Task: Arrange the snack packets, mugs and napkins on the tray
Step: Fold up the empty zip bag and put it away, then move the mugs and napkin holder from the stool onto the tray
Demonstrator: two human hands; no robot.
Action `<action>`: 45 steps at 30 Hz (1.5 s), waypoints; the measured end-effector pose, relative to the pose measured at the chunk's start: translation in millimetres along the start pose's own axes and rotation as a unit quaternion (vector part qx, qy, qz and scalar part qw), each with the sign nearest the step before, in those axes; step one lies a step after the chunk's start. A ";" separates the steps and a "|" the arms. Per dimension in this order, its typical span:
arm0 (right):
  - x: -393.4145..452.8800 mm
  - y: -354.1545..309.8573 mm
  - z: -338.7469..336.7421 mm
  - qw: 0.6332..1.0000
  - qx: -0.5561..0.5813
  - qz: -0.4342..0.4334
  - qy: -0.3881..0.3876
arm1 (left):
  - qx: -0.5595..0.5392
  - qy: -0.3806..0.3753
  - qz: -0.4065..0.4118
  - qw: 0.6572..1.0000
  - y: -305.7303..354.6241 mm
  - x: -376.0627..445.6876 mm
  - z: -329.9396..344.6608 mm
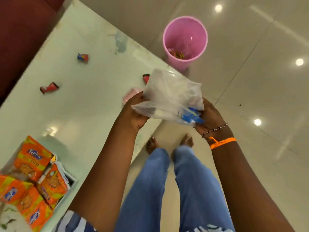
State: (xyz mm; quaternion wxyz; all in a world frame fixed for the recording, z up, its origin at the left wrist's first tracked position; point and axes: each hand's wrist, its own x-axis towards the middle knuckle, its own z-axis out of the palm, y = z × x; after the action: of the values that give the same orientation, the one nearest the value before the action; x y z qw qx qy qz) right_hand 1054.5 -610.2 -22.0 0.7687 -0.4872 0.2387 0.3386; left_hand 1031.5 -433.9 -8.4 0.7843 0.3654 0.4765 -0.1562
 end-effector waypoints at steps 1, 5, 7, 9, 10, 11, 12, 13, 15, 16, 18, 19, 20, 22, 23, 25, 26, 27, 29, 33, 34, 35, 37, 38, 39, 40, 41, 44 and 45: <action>11.2 -10.2 -0.1 0.999 -0.036 -0.005 0.034 | -0.034 -0.007 -0.010 0.999 6.3 7.7 8.9; 69.4 -70.2 -26.6 0.988 -0.072 -0.049 0.130 | -0.046 -0.002 0.000 0.999 38.6 46.4 49.5; 97.9 -98.6 -39.2 0.985 -0.084 -0.054 0.142 | 0.006 -0.010 0.029 1.000 50.9 65.8 66.0; 131.1 -121.0 -43.6 0.981 -0.129 -0.043 0.141 | 0.061 -0.008 0.058 0.996 59.6 88.1 87.0; 151.1 -127.8 -47.0 0.970 -0.182 -0.047 0.154 | 0.086 0.001 0.067 0.994 62.6 100.1 98.3; 169.7 -130.8 -50.3 0.947 -0.264 -0.059 0.174 | 0.106 0.013 0.073 0.992 64.3 109.8 107.5; 191.9 -133.6 -54.0 0.906 -0.365 -0.080 0.197 | 0.115 0.023 0.075 0.990 65.9 122.6 117.6; 212.4 -134.9 -57.2 0.856 -0.456 -0.105 0.219 | 0.118 0.031 0.074 0.990 66.9 134.5 126.7; 249.4 -136.1 -58.4 0.786 -0.550 -0.161 0.231 | 0.124 0.046 0.075 0.988 67.6 158.2 141.0; 263.4 -134.9 -57.9 0.774 -0.568 -0.179 0.217 | 0.129 0.054 0.075 0.987 66.7 167.1 145.5; 293.8 -130.7 -59.1 0.751 -0.606 -0.203 0.164 | 0.140 0.062 0.073 0.986 64.8 188.1 152.2; 307.3 -127.8 -60.1 0.733 -0.632 -0.213 0.134 | 0.150 0.065 0.070 0.984 63.3 196.9 154.0; 321.5 -124.6 -61.3 0.709 -0.661 -0.221 0.108 | 0.163 0.068 0.067 0.982 62.5 205.7 154.9; 347.1 -117.9 -62.7 0.649 -0.725 -0.220 0.062 | 0.190 0.073 0.061 0.977 61.7 219.4 154.0; 360.2 -114.4 -63.4 0.615 -0.761 -0.204 0.039 | 0.199 0.078 0.058 0.975 62.0 225.8 152.6; 383.8 -107.1 -64.2 0.544 -0.827 -0.140 -0.023 | 0.207 0.091 0.056 0.973 63.1 235.8 148.8; 392.5 -104.5 -64.0 0.525 -0.843 -0.101 -0.063 | 0.210 0.095 0.056 0.971 64.4 238.5 147.6; 399.0 -102.8 -62.2 0.523 -0.844 -0.056 -0.103 | 0.210 0.097 0.058 0.971 65.6 240.3 145.7; 404.3 -102.0 -55.8 0.563 -0.812 0.025 -0.151 | 0.203 0.099 0.062 0.972 68.3 239.7 142.4; 389.3 -108.8 -41.3 0.679 -0.728 0.001 -0.097 | 0.189 0.092 0.074 0.975 73.9 225.4 140.8; 379.9 -110.9 -34.9 0.704 -0.705 -0.050 -0.066 | 0.184 0.093 0.079 0.975 75.3 218.5 139.5; 368.4 -113.0 -27.3 0.730 -0.676 -0.100 -0.033 | 0.179 0.093 0.086 0.976 76.6 211.2 138.0; 342.8 -114.9 -11.3 0.778 -0.612 -0.139 0.019 | 0.163 0.095 0.108 0.976 76.9 195.1 133.3; 328.3 -113.8 -2.4 0.803 -0.581 -0.129 0.028 | 0.154 0.099 0.122 0.975 76.1 185.2 129.7; 313.2 -111.4 6.9 0.829 -0.547 -0.116 0.024 | 0.145 0.108 0.136 0.974 74.3 174.5 124.9; 296.2 -108.0 17.0 0.849 -0.518 -0.109 0.011 | 0.133 0.119 0.151 0.972 72.2 162.8 119.8; 281.7 -105.0 26.4 0.861 -0.498 -0.104 -0.002 | 0.119 0.130 0.162 0.971 69.9 153.0 116.6; 222.8 -85.5 57.2 0.874 -0.472 -0.103 -0.055 | 0.065 0.164 0.196 0.965 55.4 108.5 95.0; 201.2 -76.4 67.3 0.877 -0.464 -0.102 -0.077 | 0.048 0.179 0.208 0.960 49.6 91.5 84.9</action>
State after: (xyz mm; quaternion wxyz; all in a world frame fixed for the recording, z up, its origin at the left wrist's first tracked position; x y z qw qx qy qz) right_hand 1246.7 -513.6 -89.7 0.5011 -0.7821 -0.0564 0.3662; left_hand 1160.2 -451.8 -42.5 0.6832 0.5156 0.5140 0.0557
